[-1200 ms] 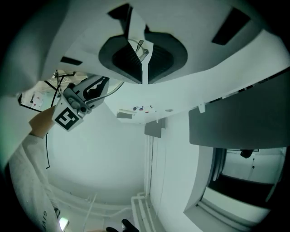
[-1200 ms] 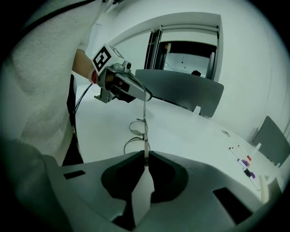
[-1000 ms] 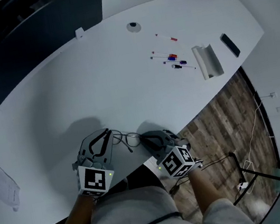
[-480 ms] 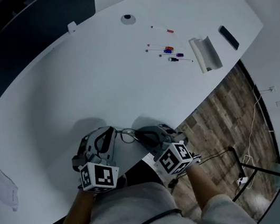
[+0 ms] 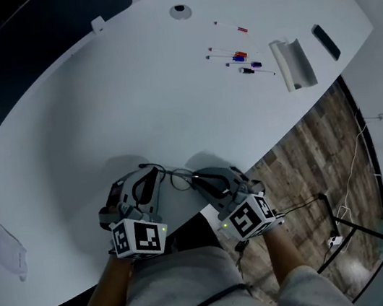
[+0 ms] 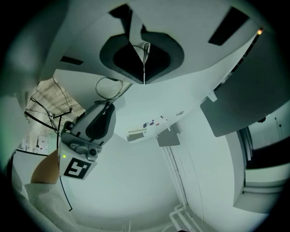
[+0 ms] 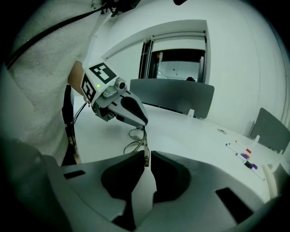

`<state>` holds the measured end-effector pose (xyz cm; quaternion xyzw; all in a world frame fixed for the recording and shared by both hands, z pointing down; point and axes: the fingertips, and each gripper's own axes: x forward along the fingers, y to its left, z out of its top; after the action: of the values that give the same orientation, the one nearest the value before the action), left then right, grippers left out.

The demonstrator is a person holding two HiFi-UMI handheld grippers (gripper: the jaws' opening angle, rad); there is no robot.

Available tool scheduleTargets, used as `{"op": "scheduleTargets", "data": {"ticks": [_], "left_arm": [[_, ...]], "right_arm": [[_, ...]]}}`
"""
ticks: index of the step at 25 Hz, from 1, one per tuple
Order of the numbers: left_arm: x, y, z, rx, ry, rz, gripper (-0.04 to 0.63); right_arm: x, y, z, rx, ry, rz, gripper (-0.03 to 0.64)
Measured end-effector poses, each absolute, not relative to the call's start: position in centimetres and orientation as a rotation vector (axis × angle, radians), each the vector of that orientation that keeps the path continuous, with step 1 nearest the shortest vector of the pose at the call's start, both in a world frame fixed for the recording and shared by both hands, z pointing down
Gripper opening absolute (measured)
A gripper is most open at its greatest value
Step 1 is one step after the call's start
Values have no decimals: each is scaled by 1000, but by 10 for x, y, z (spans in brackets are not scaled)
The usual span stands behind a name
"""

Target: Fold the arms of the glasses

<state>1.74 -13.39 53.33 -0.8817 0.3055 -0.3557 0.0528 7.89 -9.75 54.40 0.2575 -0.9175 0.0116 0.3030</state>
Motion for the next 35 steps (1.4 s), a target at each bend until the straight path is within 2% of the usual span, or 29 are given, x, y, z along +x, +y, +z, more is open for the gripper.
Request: {"op": "scheduleTargets", "data": {"ticks": [8, 15, 24, 30, 35], "left_arm": [[28, -136, 533, -2678, 927, -1096, 18], [30, -136, 535, -2712, 941, -1114, 17], [25, -135, 527, -2716, 959, -1080, 18], [-5, -117, 513, -2845, 1111, -932, 18], [-49, -119, 509, -3101, 1489, -507, 18]], "right_arm": [[96, -107, 534, 778, -2573, 286, 40], [107, -104, 529, 730, -2526, 235, 40], [71, -110, 514, 760, -2508, 146, 40], [70, -99, 495, 912, -2510, 192, 38], [75, -92, 485, 1176, -2558, 292, 40]]}}
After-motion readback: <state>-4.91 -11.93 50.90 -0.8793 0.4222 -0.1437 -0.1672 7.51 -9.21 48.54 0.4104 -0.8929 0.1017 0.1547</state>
